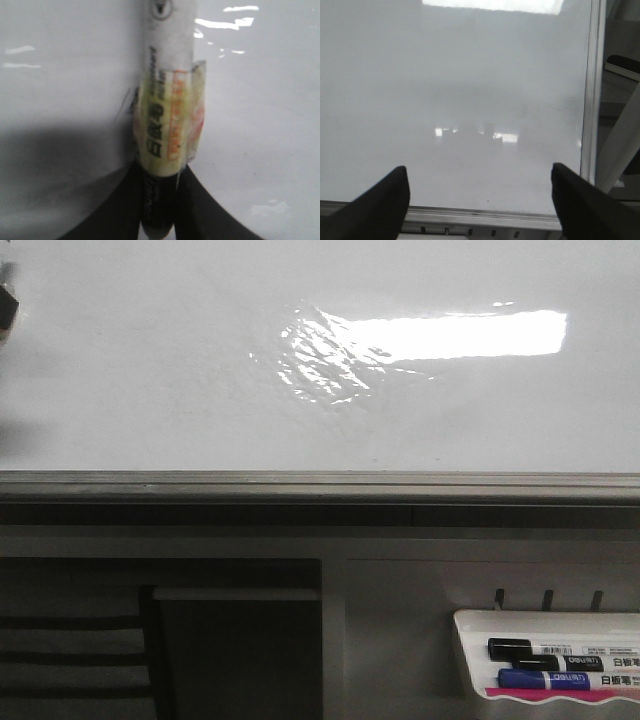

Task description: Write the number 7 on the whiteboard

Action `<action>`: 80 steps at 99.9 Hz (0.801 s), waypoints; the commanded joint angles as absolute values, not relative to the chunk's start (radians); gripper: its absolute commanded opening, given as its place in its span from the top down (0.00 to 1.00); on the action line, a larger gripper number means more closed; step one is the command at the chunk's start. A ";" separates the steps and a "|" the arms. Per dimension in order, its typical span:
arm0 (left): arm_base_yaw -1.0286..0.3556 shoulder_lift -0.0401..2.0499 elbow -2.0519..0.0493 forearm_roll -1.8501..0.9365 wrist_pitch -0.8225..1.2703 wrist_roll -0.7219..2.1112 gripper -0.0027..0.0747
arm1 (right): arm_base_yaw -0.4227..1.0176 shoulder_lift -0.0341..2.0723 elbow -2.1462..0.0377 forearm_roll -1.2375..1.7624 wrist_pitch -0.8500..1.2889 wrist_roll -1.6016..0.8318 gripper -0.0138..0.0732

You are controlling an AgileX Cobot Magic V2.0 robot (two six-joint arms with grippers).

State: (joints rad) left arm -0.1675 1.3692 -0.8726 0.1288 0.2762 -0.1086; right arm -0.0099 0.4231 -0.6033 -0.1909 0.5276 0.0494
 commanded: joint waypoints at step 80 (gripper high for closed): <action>-0.343 1.195 -1.105 -0.232 0.965 0.444 0.98 | -0.012 0.707 -0.934 0.276 0.856 -0.316 0.24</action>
